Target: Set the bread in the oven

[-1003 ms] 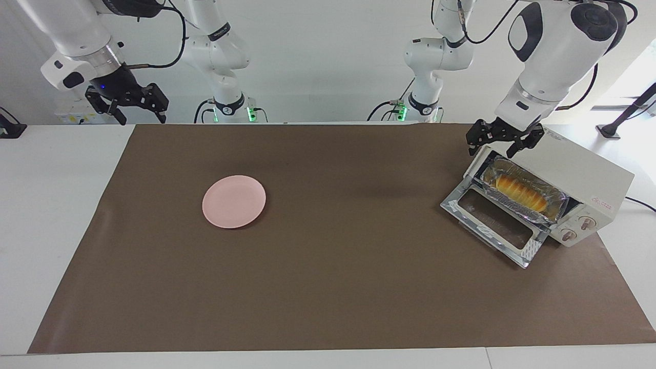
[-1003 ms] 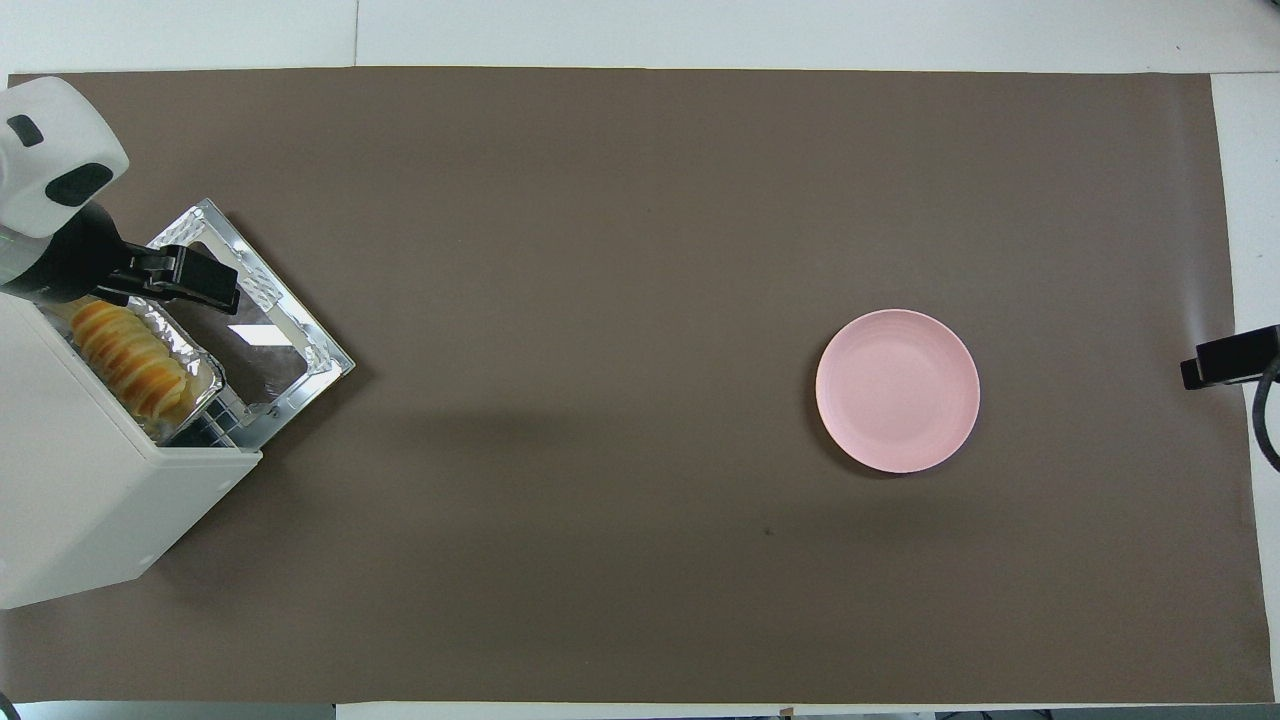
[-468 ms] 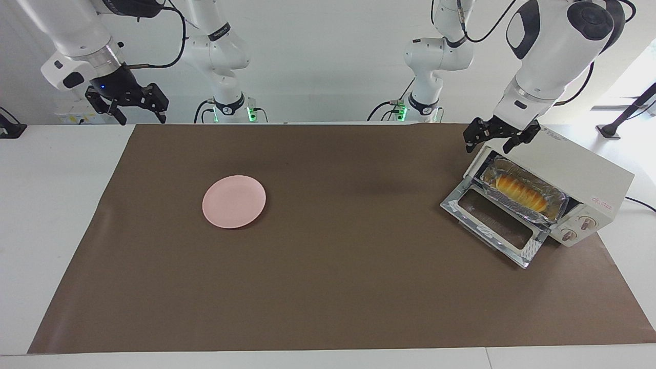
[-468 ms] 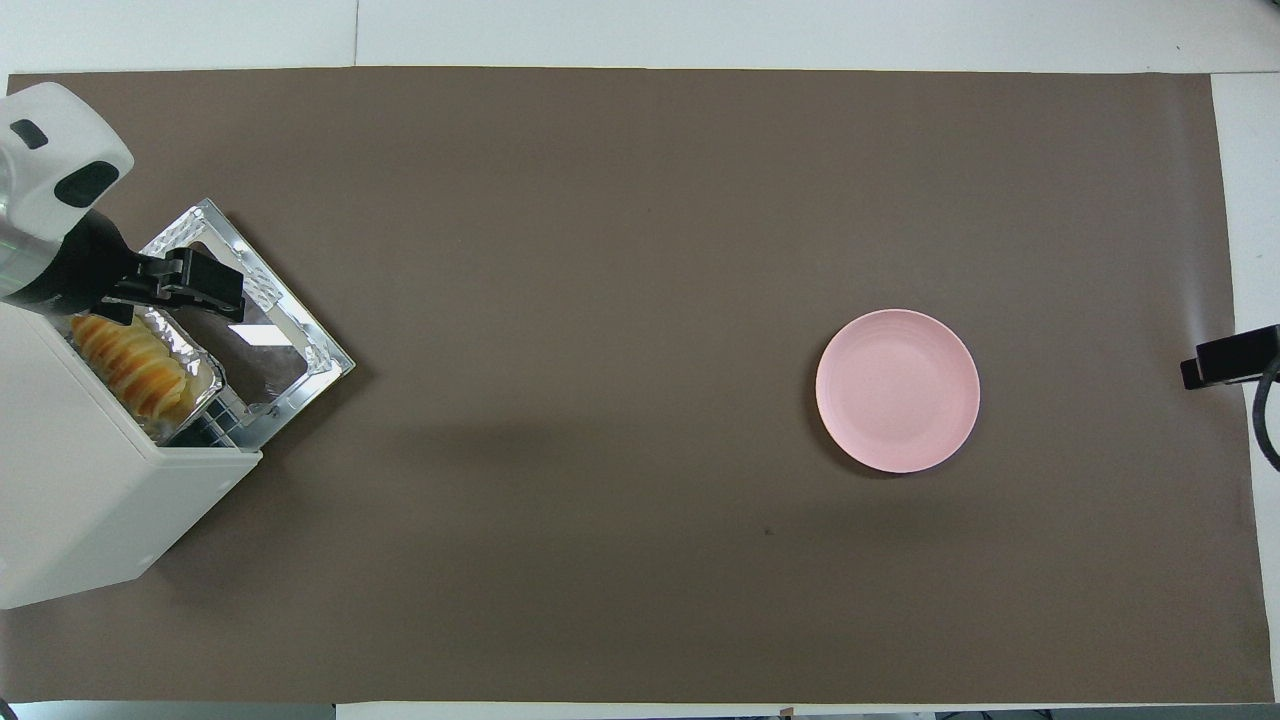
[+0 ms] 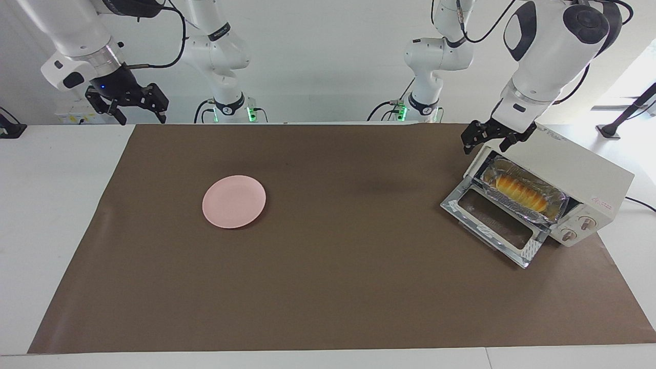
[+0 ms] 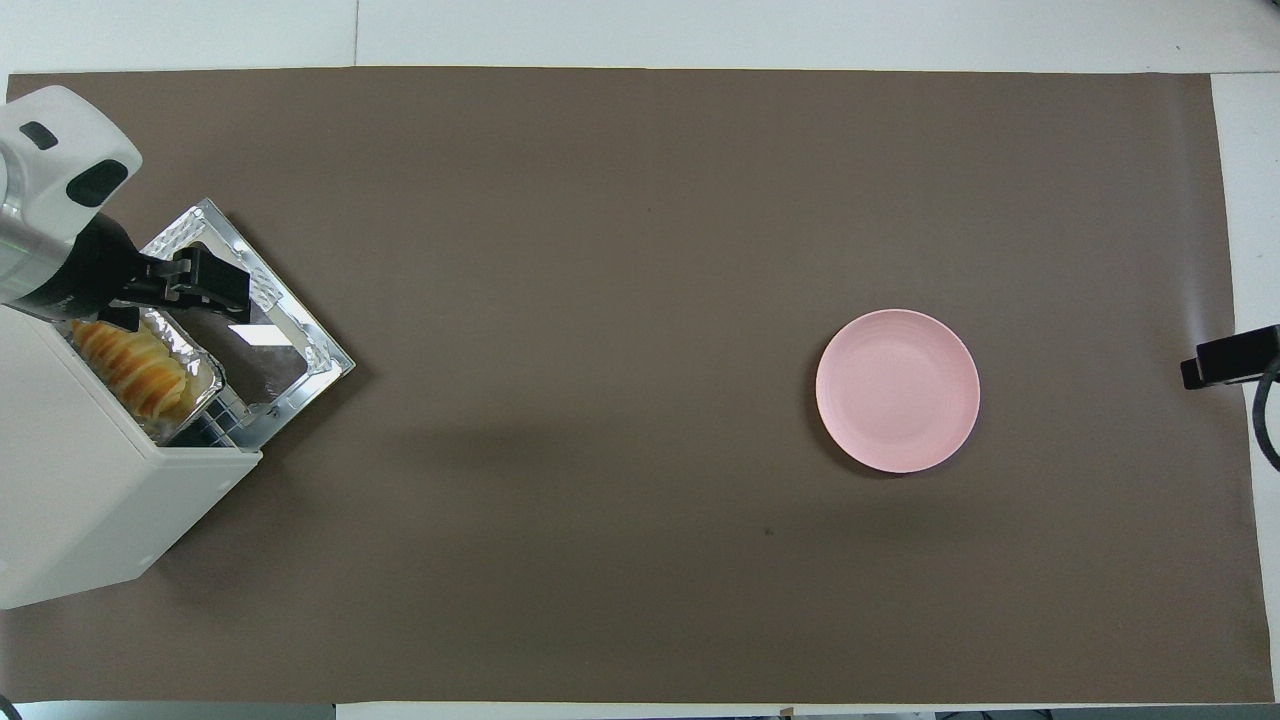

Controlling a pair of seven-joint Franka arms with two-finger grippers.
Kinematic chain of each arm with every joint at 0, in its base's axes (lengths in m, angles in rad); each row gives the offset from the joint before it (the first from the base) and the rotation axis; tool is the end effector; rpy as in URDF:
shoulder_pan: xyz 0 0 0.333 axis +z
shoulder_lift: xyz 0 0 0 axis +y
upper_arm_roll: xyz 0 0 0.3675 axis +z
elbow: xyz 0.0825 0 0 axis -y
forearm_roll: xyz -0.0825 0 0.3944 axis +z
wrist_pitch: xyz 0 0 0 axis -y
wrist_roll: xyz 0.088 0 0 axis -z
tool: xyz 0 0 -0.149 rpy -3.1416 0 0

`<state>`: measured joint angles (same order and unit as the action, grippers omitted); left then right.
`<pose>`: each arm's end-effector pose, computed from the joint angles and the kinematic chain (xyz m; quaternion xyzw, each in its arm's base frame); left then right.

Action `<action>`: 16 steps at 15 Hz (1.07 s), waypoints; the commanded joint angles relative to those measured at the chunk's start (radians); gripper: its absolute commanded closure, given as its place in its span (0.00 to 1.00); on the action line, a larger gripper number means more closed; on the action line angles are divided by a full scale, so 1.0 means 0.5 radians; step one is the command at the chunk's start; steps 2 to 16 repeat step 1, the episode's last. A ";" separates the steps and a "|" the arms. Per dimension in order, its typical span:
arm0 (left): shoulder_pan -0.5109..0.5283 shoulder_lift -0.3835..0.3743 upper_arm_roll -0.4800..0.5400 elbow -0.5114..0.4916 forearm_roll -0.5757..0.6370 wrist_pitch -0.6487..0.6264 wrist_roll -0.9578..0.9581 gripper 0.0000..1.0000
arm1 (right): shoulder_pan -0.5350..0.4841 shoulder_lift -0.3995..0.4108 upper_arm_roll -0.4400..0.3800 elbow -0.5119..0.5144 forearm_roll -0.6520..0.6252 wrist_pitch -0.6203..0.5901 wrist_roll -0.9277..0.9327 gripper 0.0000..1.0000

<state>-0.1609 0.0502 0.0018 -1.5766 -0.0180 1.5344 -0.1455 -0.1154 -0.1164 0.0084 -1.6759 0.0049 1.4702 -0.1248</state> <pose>0.5654 -0.0935 0.5997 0.9989 -0.0067 -0.0470 0.0018 0.5043 -0.0531 0.6383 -0.9990 -0.0090 0.0441 0.0071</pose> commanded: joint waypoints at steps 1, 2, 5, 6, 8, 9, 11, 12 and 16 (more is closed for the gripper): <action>0.003 -0.057 -0.013 -0.065 0.033 -0.001 -0.031 0.00 | -0.021 -0.043 0.023 -0.041 -0.019 -0.011 0.013 0.00; 0.003 -0.057 -0.013 -0.065 0.033 -0.001 -0.031 0.00 | -0.021 -0.043 0.023 -0.041 -0.019 -0.011 0.013 0.00; 0.003 -0.057 -0.013 -0.065 0.033 -0.001 -0.031 0.00 | -0.021 -0.043 0.023 -0.041 -0.019 -0.011 0.013 0.00; 0.003 -0.057 -0.013 -0.065 0.033 -0.001 -0.031 0.00 | -0.021 -0.043 0.023 -0.041 -0.019 -0.011 0.013 0.00; 0.003 -0.057 -0.013 -0.065 0.033 -0.001 -0.031 0.00 | -0.021 -0.043 0.023 -0.041 -0.019 -0.011 0.013 0.00; 0.003 -0.057 -0.013 -0.065 0.033 -0.001 -0.031 0.00 | -0.021 -0.043 0.023 -0.041 -0.019 -0.011 0.013 0.00; 0.003 -0.057 -0.013 -0.065 0.033 -0.001 -0.031 0.00 | -0.021 -0.043 0.023 -0.041 -0.019 -0.011 0.013 0.00; 0.003 -0.057 -0.013 -0.065 0.033 -0.001 -0.031 0.00 | -0.021 -0.043 0.023 -0.041 -0.019 -0.011 0.013 0.00; 0.003 -0.057 -0.013 -0.065 0.033 -0.001 -0.031 0.00 | -0.021 -0.043 0.023 -0.041 -0.019 -0.011 0.013 0.00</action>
